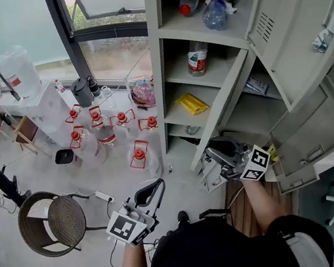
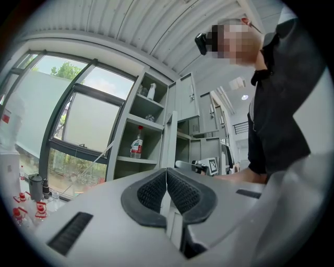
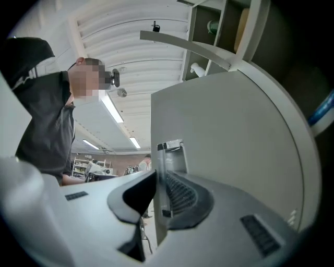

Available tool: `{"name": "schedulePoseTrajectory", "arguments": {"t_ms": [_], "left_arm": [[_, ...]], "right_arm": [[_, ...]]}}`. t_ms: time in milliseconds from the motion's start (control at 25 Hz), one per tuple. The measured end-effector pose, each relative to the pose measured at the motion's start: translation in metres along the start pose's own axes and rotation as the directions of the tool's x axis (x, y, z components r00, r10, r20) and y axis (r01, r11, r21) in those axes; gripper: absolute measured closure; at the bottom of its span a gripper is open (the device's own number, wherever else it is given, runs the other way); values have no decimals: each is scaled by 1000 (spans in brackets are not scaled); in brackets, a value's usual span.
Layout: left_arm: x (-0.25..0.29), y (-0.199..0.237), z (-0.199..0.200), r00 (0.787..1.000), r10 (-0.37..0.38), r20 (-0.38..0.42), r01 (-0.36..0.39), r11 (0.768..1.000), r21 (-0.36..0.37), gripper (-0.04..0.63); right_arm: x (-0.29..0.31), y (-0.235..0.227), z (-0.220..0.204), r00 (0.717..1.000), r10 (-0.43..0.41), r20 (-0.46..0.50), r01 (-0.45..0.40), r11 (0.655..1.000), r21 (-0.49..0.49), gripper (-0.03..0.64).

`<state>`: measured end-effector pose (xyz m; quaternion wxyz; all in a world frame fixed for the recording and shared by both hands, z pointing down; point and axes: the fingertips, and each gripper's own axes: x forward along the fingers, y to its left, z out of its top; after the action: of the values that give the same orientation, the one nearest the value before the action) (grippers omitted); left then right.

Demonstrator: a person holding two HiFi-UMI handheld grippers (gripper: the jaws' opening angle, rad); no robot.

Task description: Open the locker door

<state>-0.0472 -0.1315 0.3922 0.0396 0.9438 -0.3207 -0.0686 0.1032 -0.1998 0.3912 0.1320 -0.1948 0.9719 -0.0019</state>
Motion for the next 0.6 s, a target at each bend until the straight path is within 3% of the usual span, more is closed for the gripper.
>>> {"name": "schedulePoseTrajectory", "arguments": {"t_ms": [320, 600], "left_arm": [[-40, -19, -17, 1000, 6, -10, -6, 1000, -26, 578], [-43, -32, -26, 1000, -14, -19, 13, 999, -44, 578]], "right_arm": [[1, 3, 0, 1000, -14, -28, 14, 1000, -16, 546], [0, 4, 1, 998, -4, -58, 3, 1000, -15, 546]]}}
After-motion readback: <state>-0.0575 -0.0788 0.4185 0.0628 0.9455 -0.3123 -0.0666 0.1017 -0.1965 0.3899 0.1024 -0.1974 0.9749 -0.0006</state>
